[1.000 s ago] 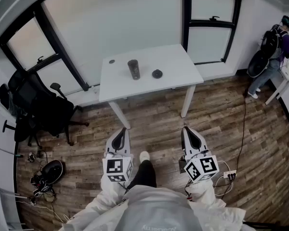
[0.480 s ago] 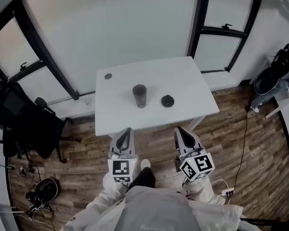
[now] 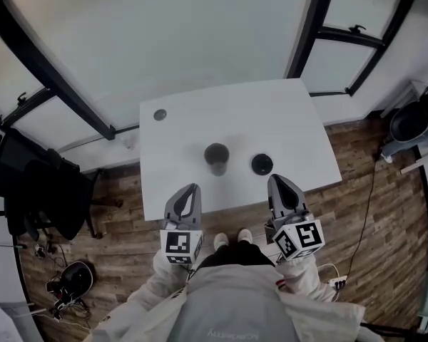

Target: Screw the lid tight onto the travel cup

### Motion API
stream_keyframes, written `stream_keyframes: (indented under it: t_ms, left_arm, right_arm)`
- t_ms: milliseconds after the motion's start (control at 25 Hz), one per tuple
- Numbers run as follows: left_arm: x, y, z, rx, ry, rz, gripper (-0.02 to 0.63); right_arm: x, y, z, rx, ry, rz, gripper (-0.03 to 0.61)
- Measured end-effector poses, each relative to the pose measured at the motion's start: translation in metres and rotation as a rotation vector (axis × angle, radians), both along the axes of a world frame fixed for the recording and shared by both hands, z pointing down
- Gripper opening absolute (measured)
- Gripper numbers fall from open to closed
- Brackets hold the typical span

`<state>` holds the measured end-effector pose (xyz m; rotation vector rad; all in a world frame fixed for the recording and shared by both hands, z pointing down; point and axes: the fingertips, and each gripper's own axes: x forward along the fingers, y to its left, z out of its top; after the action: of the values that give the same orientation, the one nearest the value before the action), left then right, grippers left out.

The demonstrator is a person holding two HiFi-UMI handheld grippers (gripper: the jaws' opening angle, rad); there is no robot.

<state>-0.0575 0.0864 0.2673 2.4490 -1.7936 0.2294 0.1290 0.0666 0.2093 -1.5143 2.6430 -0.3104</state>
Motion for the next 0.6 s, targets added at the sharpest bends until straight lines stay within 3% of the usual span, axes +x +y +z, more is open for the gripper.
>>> stream_keyframes:
  t_ms: [360,400,520,600]
  left_arm:
    - [0.001,-0.047,0.022,-0.033,0.022,-0.014,0.01]
    - [0.002,-0.05,0.027,-0.045,0.027,0.0,0.043]
    - [0.006,-0.06,0.046,-0.074,0.055,0.061,0.25]
    - [0.012,-0.064,0.061,-0.086,0.09,0.109,0.333]
  right_arm:
    - [0.012,-0.072,0.007,-0.007,0.001,-0.014,0.021]
    - [0.012,-0.077,0.009,-0.01,0.002,-0.013,0.021]
    - [0.013,-0.089,0.022,-0.024,0.002,-0.005,0.021]
    - [0.016,-0.093,0.034,-0.04,0.006,0.008,0.021]
